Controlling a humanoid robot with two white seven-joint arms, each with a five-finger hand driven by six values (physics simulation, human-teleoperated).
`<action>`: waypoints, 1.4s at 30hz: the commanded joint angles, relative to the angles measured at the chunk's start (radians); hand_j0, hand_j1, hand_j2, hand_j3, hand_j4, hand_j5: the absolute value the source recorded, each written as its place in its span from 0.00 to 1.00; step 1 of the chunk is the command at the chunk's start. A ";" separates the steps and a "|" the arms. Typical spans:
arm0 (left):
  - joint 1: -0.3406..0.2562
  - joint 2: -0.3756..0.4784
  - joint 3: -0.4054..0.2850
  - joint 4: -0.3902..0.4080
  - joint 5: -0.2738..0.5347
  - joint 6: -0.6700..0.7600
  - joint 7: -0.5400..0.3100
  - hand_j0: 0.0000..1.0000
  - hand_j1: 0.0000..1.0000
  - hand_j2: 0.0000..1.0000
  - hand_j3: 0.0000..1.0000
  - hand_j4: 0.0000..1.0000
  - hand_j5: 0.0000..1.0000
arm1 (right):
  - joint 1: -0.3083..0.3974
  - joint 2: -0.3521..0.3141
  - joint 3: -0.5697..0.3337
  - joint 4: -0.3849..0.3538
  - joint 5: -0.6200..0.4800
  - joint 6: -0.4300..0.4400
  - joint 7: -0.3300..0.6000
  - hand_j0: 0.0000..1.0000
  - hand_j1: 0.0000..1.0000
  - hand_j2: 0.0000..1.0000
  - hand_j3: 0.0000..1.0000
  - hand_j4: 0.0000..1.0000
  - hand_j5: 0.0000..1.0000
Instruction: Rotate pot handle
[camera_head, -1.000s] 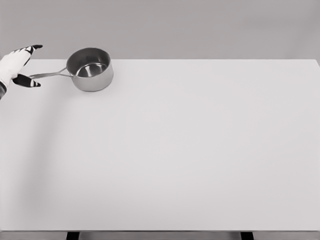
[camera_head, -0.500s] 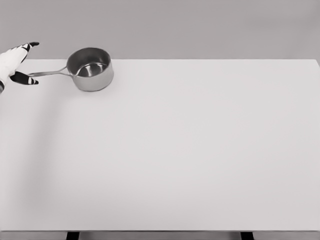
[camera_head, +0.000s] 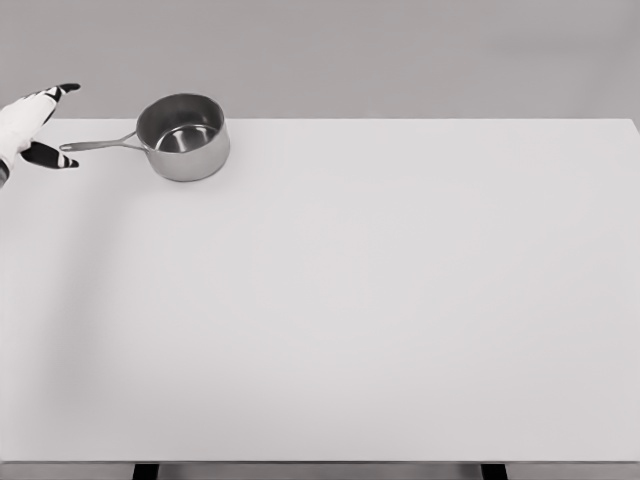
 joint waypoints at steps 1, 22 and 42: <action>0.000 0.002 -0.001 -0.006 0.005 -0.016 0.000 1.00 1.00 1.00 1.00 1.00 1.00 | 0.000 0.000 0.000 0.000 0.000 0.001 0.000 1.00 1.00 1.00 1.00 1.00 1.00; -0.025 -0.037 0.001 0.048 0.005 -0.016 0.001 1.00 1.00 1.00 1.00 1.00 1.00 | 0.000 0.000 0.000 0.000 0.000 -0.001 0.000 1.00 1.00 1.00 1.00 1.00 1.00; -0.061 -0.038 -0.001 0.111 0.005 -0.014 0.000 1.00 1.00 1.00 1.00 1.00 1.00 | 0.000 0.000 0.000 0.000 0.000 -0.001 0.000 1.00 1.00 1.00 1.00 1.00 1.00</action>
